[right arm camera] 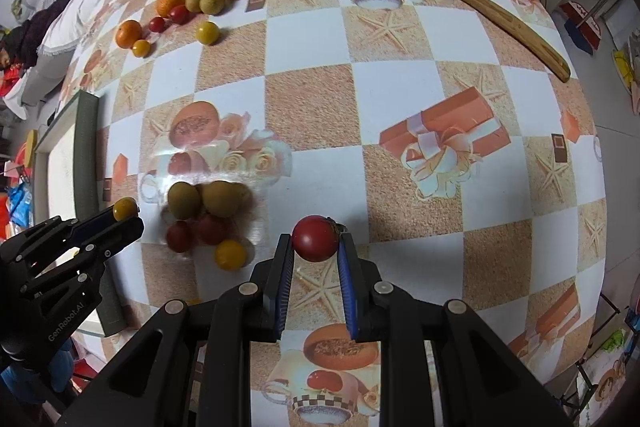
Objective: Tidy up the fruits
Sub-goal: 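Grasp a red cherry tomato with the right gripper while the left grasps a yellow tomato, then carry both held tomatoes over the white tray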
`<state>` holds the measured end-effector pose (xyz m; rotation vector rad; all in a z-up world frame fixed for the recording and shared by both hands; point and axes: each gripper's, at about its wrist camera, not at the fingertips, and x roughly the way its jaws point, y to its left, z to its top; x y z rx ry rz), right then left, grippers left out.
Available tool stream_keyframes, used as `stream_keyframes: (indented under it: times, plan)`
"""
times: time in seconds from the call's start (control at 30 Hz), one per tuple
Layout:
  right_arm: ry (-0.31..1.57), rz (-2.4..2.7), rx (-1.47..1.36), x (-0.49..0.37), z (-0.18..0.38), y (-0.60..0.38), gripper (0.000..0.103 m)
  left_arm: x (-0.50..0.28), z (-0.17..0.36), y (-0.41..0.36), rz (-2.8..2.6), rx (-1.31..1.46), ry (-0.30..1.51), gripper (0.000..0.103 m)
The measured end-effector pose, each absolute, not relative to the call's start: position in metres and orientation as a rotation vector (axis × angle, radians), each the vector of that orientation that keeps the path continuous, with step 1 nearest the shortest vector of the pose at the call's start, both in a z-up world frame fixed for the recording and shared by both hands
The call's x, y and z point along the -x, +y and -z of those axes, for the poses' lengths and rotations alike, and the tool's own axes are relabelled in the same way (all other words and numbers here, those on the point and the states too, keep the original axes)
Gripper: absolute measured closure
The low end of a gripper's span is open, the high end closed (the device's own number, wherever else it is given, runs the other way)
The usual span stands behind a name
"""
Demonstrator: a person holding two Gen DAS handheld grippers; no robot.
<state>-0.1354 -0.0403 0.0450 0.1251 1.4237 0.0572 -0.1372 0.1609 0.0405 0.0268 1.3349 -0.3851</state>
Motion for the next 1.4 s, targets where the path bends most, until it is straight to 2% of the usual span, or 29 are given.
stream_keyframes:
  times: [0.3,0.7,1.07,1.4]
  plan:
    - [1.403,-0.121,-0.08,0.134,-0.06,-0.002,0.079,0.151,-0.06,0.211,0.328,0.022,1.298,0.082]
    - [1.378,-0.311,0.009,0.106,-0.073,0.11,0.079,0.157,-0.072,0.316,0.145,0.108,1.248,0.082]
    - [1.386,-0.459,0.096,0.074,-0.057,0.222,0.079,0.136,-0.049,0.398,-0.006,0.13,1.245,0.082]
    - [1.434,-0.461,0.141,0.049,-0.024,0.26,0.079,0.129,-0.021,0.41,-0.045,0.105,1.289,0.081]
